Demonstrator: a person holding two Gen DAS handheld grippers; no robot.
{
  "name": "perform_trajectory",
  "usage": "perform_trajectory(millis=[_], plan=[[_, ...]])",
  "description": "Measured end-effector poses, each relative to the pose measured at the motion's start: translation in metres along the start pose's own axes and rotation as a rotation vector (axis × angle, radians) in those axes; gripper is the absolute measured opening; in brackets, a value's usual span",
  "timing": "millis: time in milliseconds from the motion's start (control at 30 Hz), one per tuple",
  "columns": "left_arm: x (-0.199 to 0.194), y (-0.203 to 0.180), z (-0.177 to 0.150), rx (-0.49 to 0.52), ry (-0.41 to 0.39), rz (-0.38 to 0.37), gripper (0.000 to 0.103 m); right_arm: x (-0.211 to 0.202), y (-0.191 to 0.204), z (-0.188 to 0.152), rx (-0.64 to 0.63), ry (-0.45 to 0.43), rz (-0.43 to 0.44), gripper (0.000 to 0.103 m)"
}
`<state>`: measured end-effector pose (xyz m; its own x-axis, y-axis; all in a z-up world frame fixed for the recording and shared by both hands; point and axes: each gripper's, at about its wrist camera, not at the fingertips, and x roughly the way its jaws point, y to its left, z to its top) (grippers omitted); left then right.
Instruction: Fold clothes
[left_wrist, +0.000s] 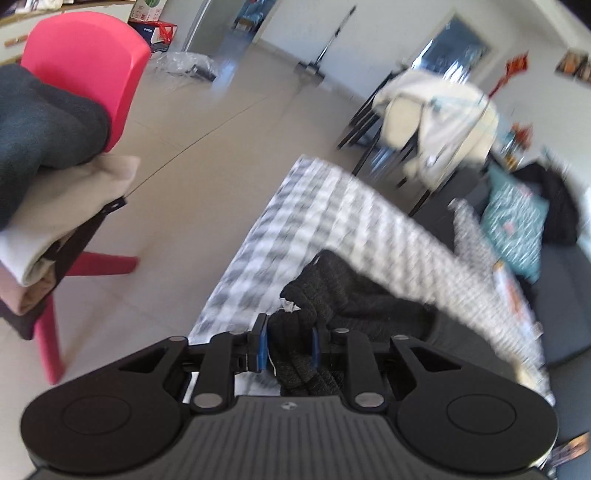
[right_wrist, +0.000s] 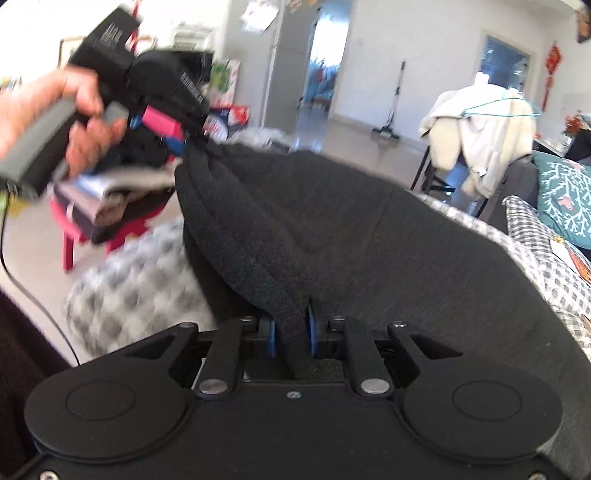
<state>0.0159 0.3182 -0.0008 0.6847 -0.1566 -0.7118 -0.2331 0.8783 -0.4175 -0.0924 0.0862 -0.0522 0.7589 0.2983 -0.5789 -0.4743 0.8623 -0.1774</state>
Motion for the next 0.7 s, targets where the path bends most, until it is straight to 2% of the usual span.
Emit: perform_trajectory(millis=[67,100,133,167,200,333,400,467,600,700], plan=[[-0.005,-0.003,0.002,0.004,-0.020,0.039,0.050,-0.001,0.003,-0.004,-0.017,-0.008,-0.006,0.021],[-0.013,-0.006,0.002,0.011,-0.046,0.071,0.057,-0.003,0.001,-0.003,-0.009,-0.007,0.005,0.024],[-0.019,-0.009,0.001,0.022,-0.072,0.093,0.069,-0.006,-0.002,-0.001,0.010,-0.003,0.025,0.031],[-0.025,-0.012,0.000,0.034,-0.097,0.114,0.074,-0.012,-0.010,0.002,0.047,0.006,0.060,0.038],[-0.031,-0.015,-0.002,0.047,-0.125,0.131,0.074,-0.018,-0.018,0.004,0.077,0.014,0.085,0.040],[-0.050,-0.035,-0.004,0.113,-0.253,0.127,0.078,-0.038,-0.050,0.007,0.179,0.029,0.162,0.049],[-0.052,-0.048,-0.005,0.149,-0.280,0.083,0.079,-0.045,-0.068,0.010,0.230,0.025,0.180,0.053],[-0.051,-0.064,-0.008,0.190,-0.288,0.026,0.079,-0.050,-0.097,0.013,0.280,0.017,0.158,0.058],[-0.028,-0.103,-0.019,0.294,-0.202,-0.106,0.079,-0.037,-0.153,0.013,0.372,0.039,0.138,0.060],[-0.002,-0.141,-0.037,0.421,-0.104,-0.236,0.079,-0.021,-0.190,0.008,0.447,0.081,0.078,0.061]])
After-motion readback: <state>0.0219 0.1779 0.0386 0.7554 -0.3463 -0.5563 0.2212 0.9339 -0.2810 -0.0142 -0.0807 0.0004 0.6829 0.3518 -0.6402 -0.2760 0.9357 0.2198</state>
